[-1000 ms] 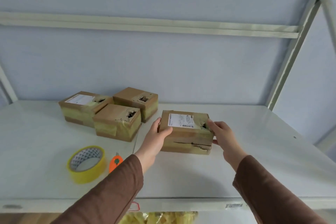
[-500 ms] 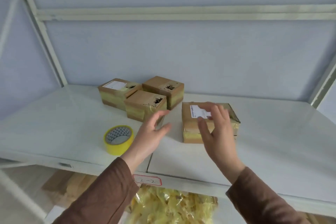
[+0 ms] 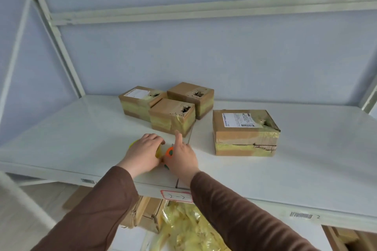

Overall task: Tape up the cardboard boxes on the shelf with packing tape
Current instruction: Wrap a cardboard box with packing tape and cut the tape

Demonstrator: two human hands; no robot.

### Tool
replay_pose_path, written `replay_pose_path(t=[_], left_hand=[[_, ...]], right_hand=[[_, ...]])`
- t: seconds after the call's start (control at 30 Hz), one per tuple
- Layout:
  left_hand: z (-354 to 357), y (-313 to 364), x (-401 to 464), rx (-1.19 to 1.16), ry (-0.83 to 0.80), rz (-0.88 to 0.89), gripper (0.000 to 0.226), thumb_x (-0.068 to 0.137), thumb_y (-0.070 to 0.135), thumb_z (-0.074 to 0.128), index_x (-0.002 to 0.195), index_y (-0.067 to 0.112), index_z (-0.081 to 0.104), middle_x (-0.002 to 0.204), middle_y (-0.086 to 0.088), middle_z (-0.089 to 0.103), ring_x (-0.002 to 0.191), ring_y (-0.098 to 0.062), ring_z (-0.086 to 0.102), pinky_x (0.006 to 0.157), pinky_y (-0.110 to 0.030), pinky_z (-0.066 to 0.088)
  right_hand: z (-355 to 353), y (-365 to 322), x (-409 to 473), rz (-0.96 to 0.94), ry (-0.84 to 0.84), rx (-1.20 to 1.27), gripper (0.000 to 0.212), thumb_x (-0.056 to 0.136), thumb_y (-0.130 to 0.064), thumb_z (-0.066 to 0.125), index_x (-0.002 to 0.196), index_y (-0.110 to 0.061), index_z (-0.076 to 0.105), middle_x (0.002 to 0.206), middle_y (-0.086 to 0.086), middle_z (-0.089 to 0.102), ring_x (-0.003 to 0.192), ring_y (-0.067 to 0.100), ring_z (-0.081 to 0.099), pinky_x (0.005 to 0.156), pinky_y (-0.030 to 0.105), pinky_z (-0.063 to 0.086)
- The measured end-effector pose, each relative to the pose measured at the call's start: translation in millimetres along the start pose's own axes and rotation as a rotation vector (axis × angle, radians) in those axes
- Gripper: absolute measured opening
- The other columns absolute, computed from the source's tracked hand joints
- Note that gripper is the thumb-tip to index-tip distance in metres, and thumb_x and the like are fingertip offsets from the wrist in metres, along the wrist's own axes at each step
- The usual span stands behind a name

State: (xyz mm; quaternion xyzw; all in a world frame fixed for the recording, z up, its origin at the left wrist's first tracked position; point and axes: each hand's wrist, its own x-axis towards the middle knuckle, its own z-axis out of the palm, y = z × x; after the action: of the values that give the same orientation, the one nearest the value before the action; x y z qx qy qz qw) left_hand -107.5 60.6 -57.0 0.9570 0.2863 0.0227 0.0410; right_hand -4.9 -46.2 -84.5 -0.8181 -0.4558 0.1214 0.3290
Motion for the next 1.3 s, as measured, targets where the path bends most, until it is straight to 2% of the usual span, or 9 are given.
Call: replay_pose_path(t=[0.1,0.27,0.37,0.57,0.87,0.97,1.03,1.2,1.3], left_hand=[[-4.3,-2.8,-1.8,0.027,0.017,0.02,0.041,0.084,0.023,0.065,0.124,0.025,0.056,0.122,0.009,0.051,0.122,-0.016,0.04,0.092,-0.032,0.047],[-5.2,9.6,-7.6,-0.04,0.051,0.132,0.021,0.084,0.04,0.072,0.101,0.037,0.061,0.097,0.015,0.043,0.103,-0.013,0.036,0.081,-0.033,0.046],[-6.7,25.2,-13.4,-0.288,0.106,0.174,0.009,0.086,0.05,0.072,0.087,0.047,0.063,0.1,0.02,0.05,0.103,-0.003,0.04,0.084,-0.031,0.044],[-16.4,88.7,-27.2,-0.701,0.161,0.327,0.012,0.096,0.032,0.07,0.093,0.044,0.074,0.102,0.025,0.069,0.097,-0.003,0.066,0.082,-0.038,0.055],[-25.9,165.2,-19.1,-0.661,0.233,0.314,0.016,0.096,0.044,0.063,0.089,0.032,0.071,0.094,0.015,0.065,0.088,-0.006,0.059,0.075,-0.036,0.052],[-21.1,170.6,-17.7,-0.619,0.212,0.335,0.02,0.092,0.05,0.061,0.082,0.033,0.066,0.091,0.014,0.065,0.079,-0.004,0.059,0.07,-0.031,0.048],[-18.3,171.0,-14.9,-0.859,0.103,0.303,0.024,0.089,0.049,0.065,0.081,0.027,0.069,0.085,0.001,0.067,0.069,-0.009,0.056,0.07,-0.033,0.043],[-20.9,185.0,-5.5,-1.311,-0.06,0.226,0.014,0.09,0.023,0.075,0.077,0.025,0.069,0.092,-0.018,0.068,0.085,-0.013,0.057,0.085,-0.031,0.041],[-22.1,196.5,1.6,-1.383,-0.039,0.192,0.011,0.093,0.017,0.072,0.082,0.019,0.071,0.098,-0.021,0.071,0.084,-0.014,0.062,0.081,-0.027,0.046]], right_hand=[[0.5,1.7,-2.3,0.017,0.048,0.085,0.065,0.088,-0.015,0.062,0.145,-0.014,0.029,0.103,0.009,0.064,0.101,0.038,0.064,0.079,0.039,0.047],[-27.3,13.7,-16.8,0.064,-0.018,0.388,0.019,0.087,-0.016,0.069,0.102,-0.008,0.061,0.087,0.006,0.061,0.08,0.03,0.06,0.072,0.038,0.047],[-52.7,19.0,-32.2,0.061,-0.093,0.539,0.031,0.096,-0.029,0.068,0.1,-0.002,0.054,0.085,0.009,0.056,0.072,0.022,0.054,0.069,0.038,0.046],[-111.0,22.1,-56.3,-0.017,0.066,0.163,0.042,0.102,-0.059,0.045,0.097,-0.018,0.048,0.081,-0.001,0.063,0.078,0.024,0.06,0.069,0.038,0.046],[-159.5,49.9,-85.3,0.087,0.447,0.07,0.06,0.087,-0.078,0.023,0.083,-0.022,0.044,0.07,-0.005,0.054,0.068,0.019,0.053,0.058,0.028,0.034],[-194.5,74.1,-91.2,0.17,0.647,0.135,0.063,0.091,-0.074,0.034,0.087,-0.013,0.047,0.072,0.004,0.058,0.07,0.026,0.056,0.061,0.036,0.039],[-218.6,90.1,-98.0,0.172,0.704,0.364,0.054,0.095,-0.063,0.054,0.089,-0.01,0.047,0.076,0.015,0.063,0.064,0.026,0.063,0.064,0.045,0.053],[-200.8,105.8,-117.2,0.029,0.535,0.675,0.012,0.1,-0.018,0.065,0.091,-0.023,0.059,0.065,-0.007,0.051,0.054,0.012,0.043,0.051,0.032,0.039],[-181.2,105.9,-132.8,-0.127,0.459,0.736,0.022,0.104,-0.022,0.057,0.126,-0.025,0.06,0.076,0.001,0.065,0.065,0.016,0.058,0.058,0.032,0.048]])
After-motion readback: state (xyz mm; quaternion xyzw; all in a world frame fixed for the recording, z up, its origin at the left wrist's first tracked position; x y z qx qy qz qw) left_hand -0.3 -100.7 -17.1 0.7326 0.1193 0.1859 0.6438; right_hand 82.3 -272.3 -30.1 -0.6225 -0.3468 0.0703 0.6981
